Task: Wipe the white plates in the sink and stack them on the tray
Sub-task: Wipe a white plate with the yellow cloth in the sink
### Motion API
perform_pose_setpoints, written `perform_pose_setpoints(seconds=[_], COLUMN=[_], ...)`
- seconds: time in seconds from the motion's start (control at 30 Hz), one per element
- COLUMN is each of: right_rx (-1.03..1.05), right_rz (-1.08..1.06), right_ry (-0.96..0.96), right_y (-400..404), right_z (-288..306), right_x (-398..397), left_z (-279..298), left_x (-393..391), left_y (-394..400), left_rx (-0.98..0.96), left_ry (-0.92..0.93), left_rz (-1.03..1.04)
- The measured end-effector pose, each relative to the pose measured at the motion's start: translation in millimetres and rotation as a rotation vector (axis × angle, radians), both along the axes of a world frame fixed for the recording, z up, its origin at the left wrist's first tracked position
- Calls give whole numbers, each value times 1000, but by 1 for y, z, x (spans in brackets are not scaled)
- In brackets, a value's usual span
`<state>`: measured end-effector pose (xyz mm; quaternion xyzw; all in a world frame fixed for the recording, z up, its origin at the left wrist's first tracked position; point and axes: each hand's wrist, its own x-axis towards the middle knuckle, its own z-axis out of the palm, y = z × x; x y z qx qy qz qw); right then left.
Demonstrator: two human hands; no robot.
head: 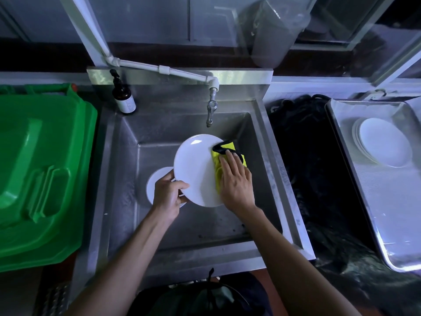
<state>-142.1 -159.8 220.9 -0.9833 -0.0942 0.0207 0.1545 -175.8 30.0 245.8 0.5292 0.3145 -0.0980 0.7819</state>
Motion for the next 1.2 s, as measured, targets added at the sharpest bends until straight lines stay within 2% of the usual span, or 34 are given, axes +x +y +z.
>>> perform_pose_setpoints(seconds=[0.27, 0.47, 0.77, 0.93, 1.2], right_rx=[57, 187, 332, 249, 154], right_rz=[4, -23, 89, 85, 58], right_ry=[56, 83, 11, 2, 47], right_y=[14, 52, 57, 31, -2], right_z=[-6, -2, 4, 4, -8], right_x=[-30, -38, -44, -42, -11], left_z=[-4, -4, -4, -4, 0], left_x=[7, 9, 8, 15, 13], left_y=[-5, -14, -6, 3, 1], left_rx=[2, 9, -28, -21, 39], left_ry=[15, -8, -7, 6, -2], left_rz=[25, 45, 79, 95, 7])
